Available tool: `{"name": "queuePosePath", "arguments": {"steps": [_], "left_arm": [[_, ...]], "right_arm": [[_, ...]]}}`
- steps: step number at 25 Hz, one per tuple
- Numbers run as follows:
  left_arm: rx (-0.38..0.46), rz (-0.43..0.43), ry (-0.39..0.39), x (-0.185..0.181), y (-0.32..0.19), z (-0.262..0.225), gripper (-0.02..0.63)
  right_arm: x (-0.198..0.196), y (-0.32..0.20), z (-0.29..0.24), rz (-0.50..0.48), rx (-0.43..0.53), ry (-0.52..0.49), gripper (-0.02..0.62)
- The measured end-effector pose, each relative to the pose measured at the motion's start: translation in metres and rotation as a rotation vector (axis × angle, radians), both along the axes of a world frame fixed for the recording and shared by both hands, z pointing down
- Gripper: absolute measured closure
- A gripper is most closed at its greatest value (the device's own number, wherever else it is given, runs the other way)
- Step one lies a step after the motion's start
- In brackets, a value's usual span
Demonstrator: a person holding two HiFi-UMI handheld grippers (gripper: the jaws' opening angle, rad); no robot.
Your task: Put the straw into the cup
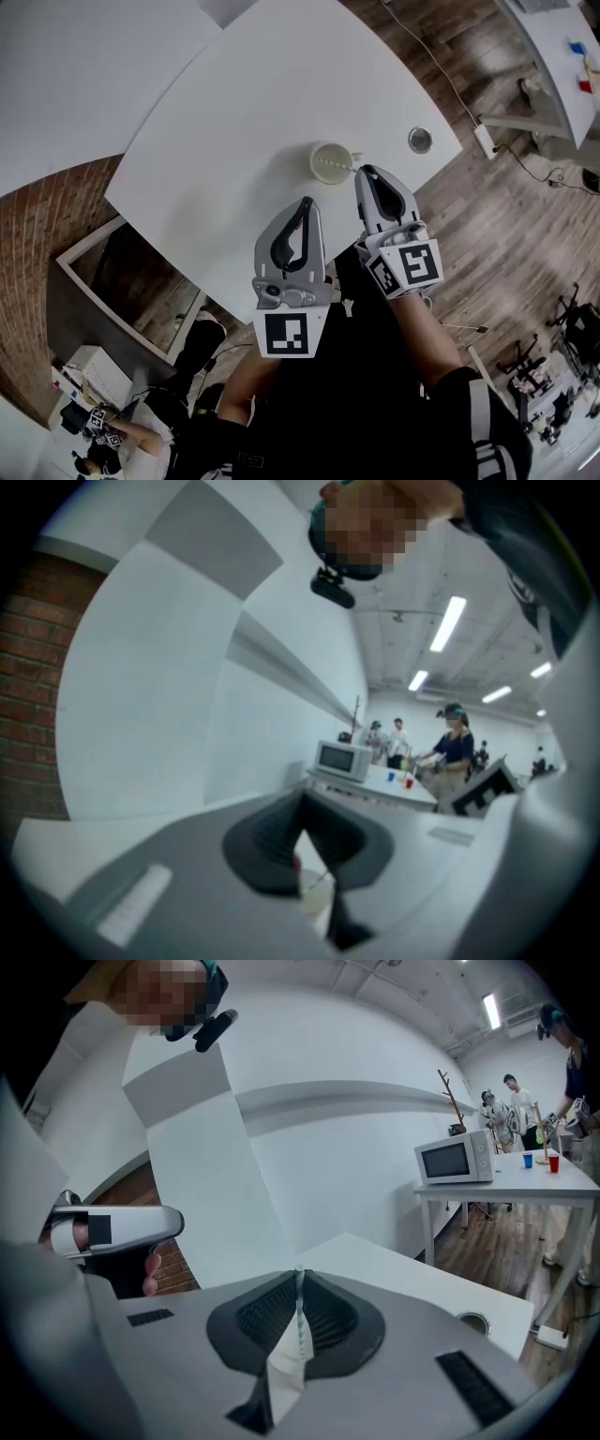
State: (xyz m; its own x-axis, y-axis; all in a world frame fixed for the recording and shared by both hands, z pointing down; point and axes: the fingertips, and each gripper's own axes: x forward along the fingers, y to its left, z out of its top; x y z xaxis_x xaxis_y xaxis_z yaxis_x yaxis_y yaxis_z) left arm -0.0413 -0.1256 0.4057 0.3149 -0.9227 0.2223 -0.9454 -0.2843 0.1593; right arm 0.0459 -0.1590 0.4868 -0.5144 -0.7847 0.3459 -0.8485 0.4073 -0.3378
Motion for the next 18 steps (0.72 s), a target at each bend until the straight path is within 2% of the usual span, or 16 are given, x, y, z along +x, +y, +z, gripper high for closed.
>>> {"name": "queuePosePath", "arguments": {"steps": [18], "left_arm": [[-0.031, 0.005, -0.007, -0.001, 0.009, 0.011, 0.603]], "right_arm": [[-0.006, 0.001, 0.019, -0.016, -0.008, -0.009, 0.572]]}}
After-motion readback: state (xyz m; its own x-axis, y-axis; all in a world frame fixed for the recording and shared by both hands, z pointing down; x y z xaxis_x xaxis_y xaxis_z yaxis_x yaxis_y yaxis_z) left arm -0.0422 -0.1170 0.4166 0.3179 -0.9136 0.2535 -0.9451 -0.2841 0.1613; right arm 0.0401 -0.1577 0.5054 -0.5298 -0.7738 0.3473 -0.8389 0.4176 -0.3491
